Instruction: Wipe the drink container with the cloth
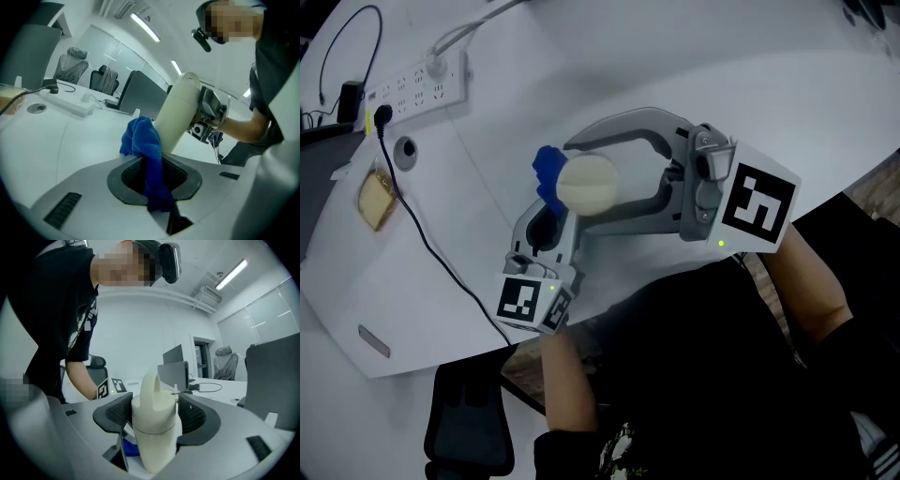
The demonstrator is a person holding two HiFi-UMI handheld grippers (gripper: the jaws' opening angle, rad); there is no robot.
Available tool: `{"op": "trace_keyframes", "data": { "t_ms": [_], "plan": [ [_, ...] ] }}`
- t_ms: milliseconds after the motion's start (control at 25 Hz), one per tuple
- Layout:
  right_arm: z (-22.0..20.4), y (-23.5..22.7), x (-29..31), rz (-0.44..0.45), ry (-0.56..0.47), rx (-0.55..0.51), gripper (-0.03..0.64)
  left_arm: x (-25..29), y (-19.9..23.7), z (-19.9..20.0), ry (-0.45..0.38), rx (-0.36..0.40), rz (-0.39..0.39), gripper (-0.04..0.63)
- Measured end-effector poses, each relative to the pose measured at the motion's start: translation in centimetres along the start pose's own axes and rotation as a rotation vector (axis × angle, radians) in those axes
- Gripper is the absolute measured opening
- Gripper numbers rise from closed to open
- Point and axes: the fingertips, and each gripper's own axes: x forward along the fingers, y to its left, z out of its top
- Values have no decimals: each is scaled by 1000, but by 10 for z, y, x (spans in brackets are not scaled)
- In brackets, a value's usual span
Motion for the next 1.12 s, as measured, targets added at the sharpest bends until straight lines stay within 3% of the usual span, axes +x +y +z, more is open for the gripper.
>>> {"op": "trace_keyframes", "data": {
  "t_ms": [200, 400, 600, 720, 840, 960, 1040, 1120],
  "plan": [
    [11, 3, -15, -264, -124, 46, 272, 1, 0, -1, 3, 7, 12, 63],
    [10, 1, -25, -576, -163, 57, 272, 3, 0, -2, 10, 13, 27, 63],
    [2, -9, -11, -682, -89, 43, 270, 4, 2, -3, 18, -1, 46, 63],
    [-4, -11, -10, -609, -58, 53, 270, 1, 1, -1, 16, -1, 56, 63],
    [-8, -5, -8, -370, -38, 1, 270, -19, -5, 19, -42, 35, 71, 63],
    [-9, -2, -10, -128, -19, -28, 270, -54, -15, 61, -195, 67, 43, 63],
    [-6, -4, -11, -69, -40, -5, 270, -71, -27, 83, -262, 97, 10, 63],
    [0, -5, -10, -52, -62, -10, 270, -72, -40, 97, -273, 128, -21, 63]
  ]
}}
